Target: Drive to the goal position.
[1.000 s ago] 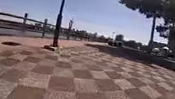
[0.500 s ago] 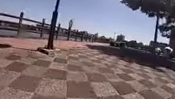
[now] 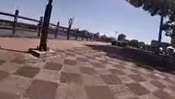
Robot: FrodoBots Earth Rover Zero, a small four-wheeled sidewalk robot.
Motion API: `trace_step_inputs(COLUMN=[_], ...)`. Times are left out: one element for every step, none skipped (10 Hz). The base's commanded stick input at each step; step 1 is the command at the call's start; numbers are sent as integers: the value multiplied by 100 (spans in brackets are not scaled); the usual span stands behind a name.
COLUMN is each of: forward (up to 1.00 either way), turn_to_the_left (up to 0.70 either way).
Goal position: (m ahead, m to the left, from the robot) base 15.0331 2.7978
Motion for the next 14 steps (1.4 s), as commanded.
trace_step_inputs(forward=[100, 100, 100, 100, 100, 100, 100, 100, 100, 100, 100, 100, 100, 100], turn_to_the_left=[0, 0, 0, 0, 0, 0, 0, -12, -40, -40, -37, -11, 0, 0])
